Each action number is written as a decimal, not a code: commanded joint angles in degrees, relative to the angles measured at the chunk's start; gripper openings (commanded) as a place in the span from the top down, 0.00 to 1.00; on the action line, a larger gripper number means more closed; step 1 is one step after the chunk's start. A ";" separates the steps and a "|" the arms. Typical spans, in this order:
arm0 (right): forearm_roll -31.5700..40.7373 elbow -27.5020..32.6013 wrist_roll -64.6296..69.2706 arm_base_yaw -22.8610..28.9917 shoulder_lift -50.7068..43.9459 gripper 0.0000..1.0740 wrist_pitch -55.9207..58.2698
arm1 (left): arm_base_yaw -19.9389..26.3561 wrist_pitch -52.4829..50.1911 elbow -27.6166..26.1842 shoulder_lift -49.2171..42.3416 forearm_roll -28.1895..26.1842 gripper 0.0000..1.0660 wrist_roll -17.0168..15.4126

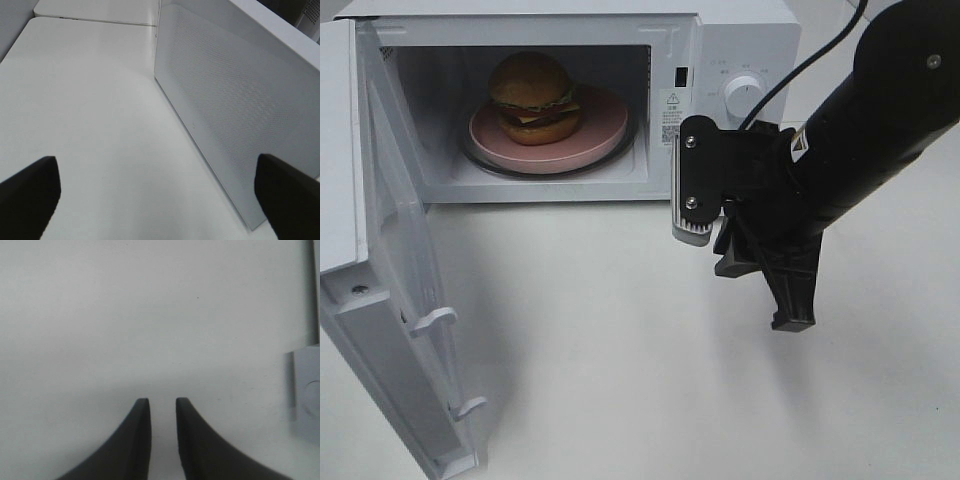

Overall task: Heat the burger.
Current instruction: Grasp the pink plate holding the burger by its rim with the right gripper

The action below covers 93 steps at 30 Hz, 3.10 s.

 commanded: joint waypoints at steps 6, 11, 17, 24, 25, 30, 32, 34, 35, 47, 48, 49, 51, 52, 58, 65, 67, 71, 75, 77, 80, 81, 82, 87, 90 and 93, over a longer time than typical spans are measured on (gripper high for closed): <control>-10.31 -2.41 -2.75 -0.23 -0.34 0.70 -2.52 | 0.23 -0.17 0.23 -0.52 0.00 0.08 -0.06; -14.95 -4.70 -2.46 -0.11 -0.34 0.63 -6.36 | 0.23 -0.17 0.23 -0.52 0.00 0.08 -0.06; -17.30 -6.19 -1.72 0.00 0.06 0.54 -8.59 | 0.23 -0.17 0.23 -0.52 0.00 0.08 -0.06; -20.28 -10.31 7.68 2.86 4.01 0.19 -8.59 | 0.23 -0.17 0.23 -0.52 0.00 0.08 -0.06; -20.57 -11.17 9.05 3.27 4.93 0.16 -8.31 | 0.23 -0.17 0.23 -0.52 0.00 0.08 -0.06; -23.55 -14.15 10.08 5.21 8.71 0.15 -7.10 | 0.23 -0.17 0.23 -0.52 0.00 0.08 -0.06; -24.69 -15.41 10.03 6.25 10.14 0.16 -7.16 | 0.23 -0.17 0.23 -0.52 0.00 0.08 -0.06; -24.87 -15.93 10.03 6.65 10.66 0.16 -7.10 | 0.23 -0.17 0.23 -0.52 0.00 0.08 -0.06; -24.92 -17.36 10.03 7.39 12.20 0.17 -7.10 | 0.23 -0.17 0.23 -0.52 0.00 0.08 -0.06; -28.13 -25.04 10.54 8.54 19.82 0.19 -7.51 | 0.23 -0.17 0.23 -0.52 0.00 0.08 -0.06; -28.13 -25.78 10.66 8.54 20.34 0.20 -7.51 | 0.23 -0.17 0.23 -0.52 0.00 0.08 -0.06; -28.13 -25.78 10.66 8.54 20.34 0.20 -7.51 | 0.23 -0.17 0.23 -0.52 0.00 0.08 -0.06; -28.71 -28.76 11.46 8.54 22.92 0.21 -7.33 | 0.23 -0.17 0.23 -0.52 0.00 0.08 -0.06; -28.71 -28.76 11.46 8.54 22.92 0.21 -7.33 | 0.23 -0.17 0.23 -0.52 0.00 0.08 -0.06; -29.11 -32.72 11.80 8.54 26.53 0.22 -7.33 | 0.23 -0.17 0.23 -0.52 0.00 0.08 -0.06; -29.05 -36.27 11.80 8.54 30.14 0.23 -7.33 | 0.23 -0.17 0.23 -0.52 0.00 0.08 -0.06; -28.88 -38.33 11.80 8.54 32.09 0.24 -7.16 | 0.23 -0.17 0.23 -0.52 0.00 0.08 -0.06; -28.99 -39.71 11.80 8.54 33.86 0.24 -7.05 | 0.23 -0.17 0.23 -0.52 0.00 0.08 -0.06; -28.99 -41.31 11.80 8.54 35.35 0.25 -7.05 | 0.23 -0.17 0.23 -0.52 0.00 0.08 -0.06; -28.99 -42.28 11.80 8.54 36.38 0.25 -6.93 | 0.23 -0.17 0.23 -0.52 0.00 0.08 -0.06; -28.99 -44.63 11.80 8.54 38.39 0.26 -6.82 | 0.23 -0.17 0.23 -0.52 0.00 0.08 -0.06; -28.99 -45.32 11.80 8.54 38.90 0.26 -6.65 | 0.23 -0.17 0.23 -0.52 0.00 0.08 -0.06; -28.99 -46.41 11.80 8.54 39.76 0.26 -6.65 | 0.23 -0.17 0.23 -0.52 0.00 0.08 -0.06; -28.93 -49.27 11.80 8.37 42.23 0.27 -5.56 | 0.23 -0.17 0.23 -0.52 0.00 0.08 -0.06; -28.93 -51.17 11.80 8.37 43.83 0.27 -4.35 | 0.23 -0.17 0.23 -0.52 0.00 0.08 -0.06; -28.99 -52.60 11.80 8.37 44.75 0.27 -4.35 | 0.23 -0.17 0.23 -0.52 0.00 0.08 -0.06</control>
